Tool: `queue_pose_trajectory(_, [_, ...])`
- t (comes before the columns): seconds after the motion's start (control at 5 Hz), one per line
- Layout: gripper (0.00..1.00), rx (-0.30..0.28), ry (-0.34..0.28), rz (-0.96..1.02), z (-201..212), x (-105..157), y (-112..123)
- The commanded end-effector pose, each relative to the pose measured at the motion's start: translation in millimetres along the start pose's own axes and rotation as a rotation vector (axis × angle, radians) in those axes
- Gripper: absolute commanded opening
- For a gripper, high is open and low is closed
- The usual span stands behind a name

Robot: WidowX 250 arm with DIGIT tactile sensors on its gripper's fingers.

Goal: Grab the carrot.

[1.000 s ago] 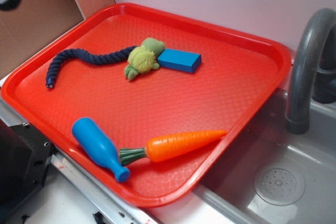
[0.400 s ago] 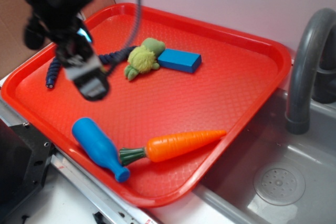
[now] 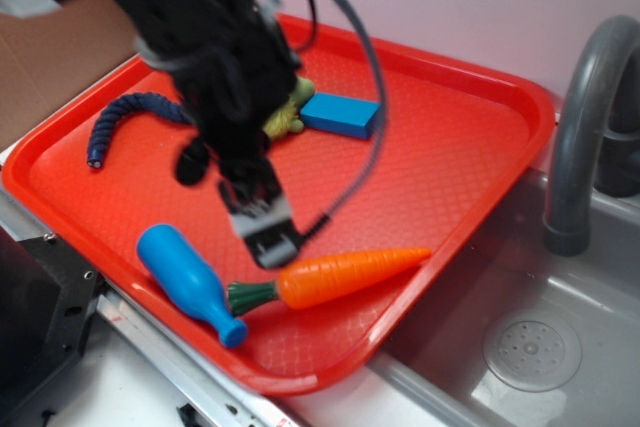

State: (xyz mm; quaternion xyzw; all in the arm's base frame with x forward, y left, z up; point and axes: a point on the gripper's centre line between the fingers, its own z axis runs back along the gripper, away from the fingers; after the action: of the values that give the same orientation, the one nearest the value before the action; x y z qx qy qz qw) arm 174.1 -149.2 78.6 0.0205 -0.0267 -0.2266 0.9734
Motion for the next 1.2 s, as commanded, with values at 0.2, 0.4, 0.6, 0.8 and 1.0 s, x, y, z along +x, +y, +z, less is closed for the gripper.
queue_pose_trajectory(0.2, [1.00,0.006,0.105,-0.061,-48.4,-2.3,-14.7])
queue_pose_trajectory(0.4, [1.00,-0.019,0.114,-0.070,-56.9,-0.1,-12.3])
queue_pose_trajectory(0.6, [0.93,-0.001,0.116,-0.049,-62.2,1.3,-11.9])
queue_pose_trajectory(0.8, [0.00,0.018,0.136,-0.041,-64.7,1.4,-10.1])
queue_pose_trajectory(1.0, [0.00,0.046,0.141,-0.021,-64.8,2.4,-5.6])
